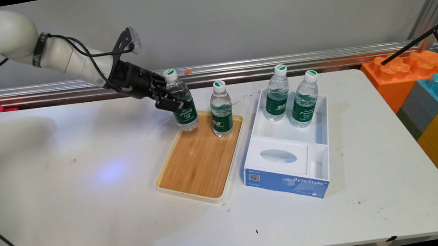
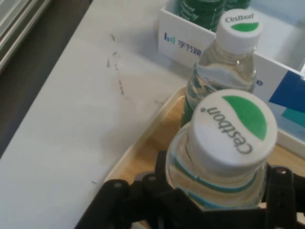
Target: Place the picked object on the tray
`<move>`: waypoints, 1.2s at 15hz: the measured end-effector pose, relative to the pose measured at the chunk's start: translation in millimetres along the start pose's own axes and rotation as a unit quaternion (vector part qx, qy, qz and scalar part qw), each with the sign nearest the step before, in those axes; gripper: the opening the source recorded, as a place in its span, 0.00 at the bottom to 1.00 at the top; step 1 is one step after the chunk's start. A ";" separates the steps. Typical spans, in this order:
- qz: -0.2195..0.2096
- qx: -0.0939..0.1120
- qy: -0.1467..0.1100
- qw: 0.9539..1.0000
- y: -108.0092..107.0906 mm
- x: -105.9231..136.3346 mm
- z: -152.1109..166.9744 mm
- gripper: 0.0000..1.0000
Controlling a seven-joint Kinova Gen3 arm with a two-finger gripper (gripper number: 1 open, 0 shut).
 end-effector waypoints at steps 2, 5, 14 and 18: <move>0.008 -0.008 -0.001 1.000 -3.2 -3.0 3.7 0.00; 0.026 -0.017 -0.005 1.000 -7.1 -8.6 10.7 0.00; 0.081 -0.019 -0.012 0.996 -18.9 -16.2 38.2 0.00; 0.097 -0.018 -0.016 0.995 -21.3 -16.5 45.5 1.00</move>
